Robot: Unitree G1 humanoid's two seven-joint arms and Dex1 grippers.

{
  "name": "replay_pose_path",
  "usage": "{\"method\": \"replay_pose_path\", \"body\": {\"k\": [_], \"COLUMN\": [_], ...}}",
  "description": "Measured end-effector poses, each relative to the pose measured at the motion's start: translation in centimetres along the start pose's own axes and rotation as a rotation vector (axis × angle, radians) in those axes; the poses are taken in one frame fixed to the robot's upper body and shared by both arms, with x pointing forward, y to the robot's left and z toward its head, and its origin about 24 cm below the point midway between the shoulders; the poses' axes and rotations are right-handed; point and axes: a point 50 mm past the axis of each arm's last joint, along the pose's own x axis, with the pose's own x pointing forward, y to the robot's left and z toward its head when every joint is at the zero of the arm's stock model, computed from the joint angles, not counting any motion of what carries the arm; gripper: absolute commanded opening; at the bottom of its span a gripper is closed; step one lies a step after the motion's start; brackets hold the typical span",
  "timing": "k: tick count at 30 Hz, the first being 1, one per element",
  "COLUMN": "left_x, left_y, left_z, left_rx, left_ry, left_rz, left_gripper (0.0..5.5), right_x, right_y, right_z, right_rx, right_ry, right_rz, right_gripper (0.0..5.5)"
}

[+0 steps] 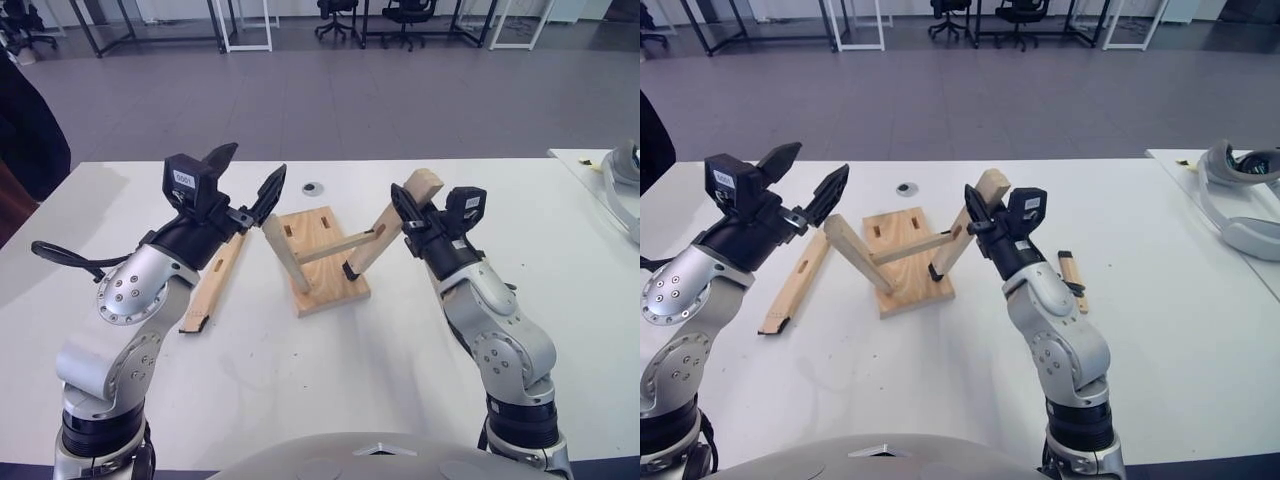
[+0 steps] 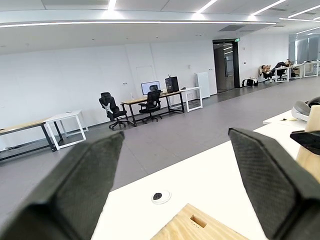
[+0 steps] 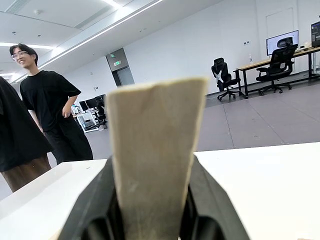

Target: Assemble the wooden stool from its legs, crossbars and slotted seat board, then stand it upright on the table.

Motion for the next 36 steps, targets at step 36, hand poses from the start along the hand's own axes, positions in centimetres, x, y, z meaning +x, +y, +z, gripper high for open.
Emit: {"method": "replay_pose_path", "body": {"k": [36], "left_x": [1.4], "left_y": [0.3], "left_z": [-1.2], "left_rx": [-0.012], "left_ry": [-0.02], "left_rz": [0.021], "left_gripper": [3.85], "right_x": [3.9], "right_y": [0.7], "right_z": [0.6], "right_rx": [-0.014], "right_ry": [0.238], "right_rz": [-0.081], "right_gripper": [1.04]}}
